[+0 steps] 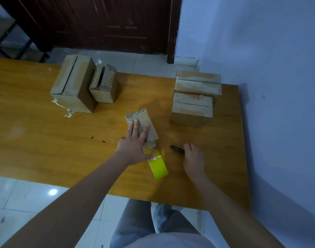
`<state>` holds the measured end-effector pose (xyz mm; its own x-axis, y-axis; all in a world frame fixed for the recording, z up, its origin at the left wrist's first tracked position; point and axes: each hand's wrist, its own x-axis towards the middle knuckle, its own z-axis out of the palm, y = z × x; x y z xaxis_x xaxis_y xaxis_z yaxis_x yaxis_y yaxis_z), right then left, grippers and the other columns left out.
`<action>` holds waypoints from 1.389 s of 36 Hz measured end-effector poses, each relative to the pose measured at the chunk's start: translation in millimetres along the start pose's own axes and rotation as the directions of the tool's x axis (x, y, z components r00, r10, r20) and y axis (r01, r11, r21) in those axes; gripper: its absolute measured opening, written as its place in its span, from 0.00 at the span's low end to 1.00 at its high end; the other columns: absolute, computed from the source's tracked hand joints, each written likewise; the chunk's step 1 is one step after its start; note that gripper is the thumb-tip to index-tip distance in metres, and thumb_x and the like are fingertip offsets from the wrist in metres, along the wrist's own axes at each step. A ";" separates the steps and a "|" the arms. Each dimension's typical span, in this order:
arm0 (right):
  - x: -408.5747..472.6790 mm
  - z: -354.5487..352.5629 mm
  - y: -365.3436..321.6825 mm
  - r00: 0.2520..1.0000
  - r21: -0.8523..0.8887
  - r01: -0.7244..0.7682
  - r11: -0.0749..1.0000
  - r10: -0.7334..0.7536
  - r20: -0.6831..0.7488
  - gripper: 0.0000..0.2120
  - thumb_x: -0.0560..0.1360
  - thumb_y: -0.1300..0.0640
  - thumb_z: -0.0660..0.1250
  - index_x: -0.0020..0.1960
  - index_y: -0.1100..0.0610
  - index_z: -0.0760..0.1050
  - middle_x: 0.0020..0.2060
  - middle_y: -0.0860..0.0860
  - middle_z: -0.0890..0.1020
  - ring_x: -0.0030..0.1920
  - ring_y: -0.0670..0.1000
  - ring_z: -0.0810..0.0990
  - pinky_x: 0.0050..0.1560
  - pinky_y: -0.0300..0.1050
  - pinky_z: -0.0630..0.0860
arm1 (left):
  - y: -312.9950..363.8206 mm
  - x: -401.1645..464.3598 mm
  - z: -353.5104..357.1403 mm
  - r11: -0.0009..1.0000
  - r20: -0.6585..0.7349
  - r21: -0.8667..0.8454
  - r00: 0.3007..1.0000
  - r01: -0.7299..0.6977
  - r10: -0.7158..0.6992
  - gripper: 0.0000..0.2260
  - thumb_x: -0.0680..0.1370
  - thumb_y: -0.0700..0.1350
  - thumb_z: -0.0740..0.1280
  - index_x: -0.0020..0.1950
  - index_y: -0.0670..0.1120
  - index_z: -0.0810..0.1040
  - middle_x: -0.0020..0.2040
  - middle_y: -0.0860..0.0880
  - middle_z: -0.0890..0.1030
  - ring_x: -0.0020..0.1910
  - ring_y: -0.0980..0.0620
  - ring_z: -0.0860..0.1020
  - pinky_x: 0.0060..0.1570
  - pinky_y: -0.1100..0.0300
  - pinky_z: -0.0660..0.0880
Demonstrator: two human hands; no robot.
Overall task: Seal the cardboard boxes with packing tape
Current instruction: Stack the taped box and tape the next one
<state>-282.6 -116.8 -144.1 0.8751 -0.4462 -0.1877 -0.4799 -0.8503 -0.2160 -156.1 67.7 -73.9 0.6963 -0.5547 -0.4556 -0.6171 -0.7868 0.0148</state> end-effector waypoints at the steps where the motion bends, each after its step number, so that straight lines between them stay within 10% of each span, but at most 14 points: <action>1: 0.0 1.8 -0.9 1.000 0.020 -0.010 1.000 0.010 -0.007 0.10 0.76 0.65 0.60 0.56 0.57 0.73 0.53 0.54 0.74 0.56 0.56 0.72 0.50 0.47 0.65 | 0.2 0.0 0.0 1.000 0.001 0.001 1.000 0.000 0.000 0.53 0.66 0.76 0.58 0.76 0.52 0.32 0.76 0.41 0.31 0.75 0.41 0.34 0.65 0.44 0.67; 5: -2.1 -2.5 -19.3 0.999 0.372 0.041 0.927 -0.037 -0.018 0.12 0.75 0.58 0.64 0.58 0.56 0.75 0.57 0.50 0.71 0.60 0.51 0.68 0.61 0.48 0.65 | 0.6 -0.4 -0.1 1.000 -0.005 0.006 1.000 -0.002 0.002 0.53 0.66 0.76 0.58 0.76 0.51 0.32 0.76 0.41 0.32 0.75 0.41 0.34 0.65 0.44 0.67; 9: -5.2 -16.2 -56.3 0.972 0.778 -0.135 0.613 -0.071 0.224 0.09 0.78 0.57 0.64 0.55 0.60 0.77 0.55 0.50 0.69 0.60 0.48 0.70 0.58 0.39 0.65 | -0.2 0.4 2.3 1.000 -0.018 0.002 1.000 -0.008 0.008 0.53 0.66 0.77 0.57 0.76 0.51 0.32 0.76 0.41 0.32 0.75 0.41 0.34 0.65 0.44 0.66; 25: -0.6 -29.9 -65.7 0.912 0.776 -0.319 0.544 -0.046 0.407 0.08 0.76 0.58 0.67 0.51 0.59 0.82 0.50 0.54 0.83 0.52 0.52 0.79 0.54 0.45 0.73 | 8.9 5.9 8.4 0.990 -0.225 -0.121 0.969 0.074 -0.100 0.32 0.78 0.65 0.55 0.78 0.56 0.50 0.78 0.43 0.47 0.77 0.43 0.47 0.72 0.40 0.44; 35: -11.6 -28.6 -57.7 0.933 0.766 -0.289 0.574 -0.011 0.360 0.06 0.74 0.55 0.69 0.49 0.52 0.83 0.49 0.51 0.82 0.54 0.50 0.78 0.56 0.45 0.72 | 5.6 10.1 21.8 0.998 -0.307 0.037 0.951 0.046 -0.032 0.35 0.65 0.59 0.76 0.67 0.42 0.75 0.63 0.31 0.74 0.61 0.31 0.75 0.55 0.36 0.72; 44: -16.7 -57.0 -42.8 0.935 0.859 -0.350 0.374 0.079 0.347 0.14 0.75 0.62 0.67 0.38 0.45 0.82 0.47 0.52 0.83 0.49 0.52 0.80 0.46 0.42 0.74 | 5.5 3.7 13.9 0.981 -0.198 0.185 0.980 0.054 -0.017 0.41 0.61 0.61 0.78 0.70 0.45 0.72 0.63 0.33 0.74 0.56 0.34 0.76 0.45 0.45 0.77; 50: -11.9 -75.7 -47.8 0.944 0.901 -0.323 0.289 0.162 0.287 0.18 0.74 0.63 0.68 0.33 0.44 0.84 0.42 0.50 0.84 0.42 0.48 0.80 0.37 0.35 0.75 | 25.4 -6.5 -4.9 0.983 -0.156 0.179 0.988 0.031 -0.003 0.39 0.78 0.65 0.57 0.79 0.44 0.46 0.72 0.36 0.61 0.68 0.37 0.65 0.65 0.48 0.64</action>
<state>-265.3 -91.9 -59.0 0.7305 -0.4790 -0.4868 -0.4783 0.1500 -0.8653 -174.5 50.0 -66.3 0.7469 -0.5875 -0.3114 -0.6505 -0.7427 -0.1591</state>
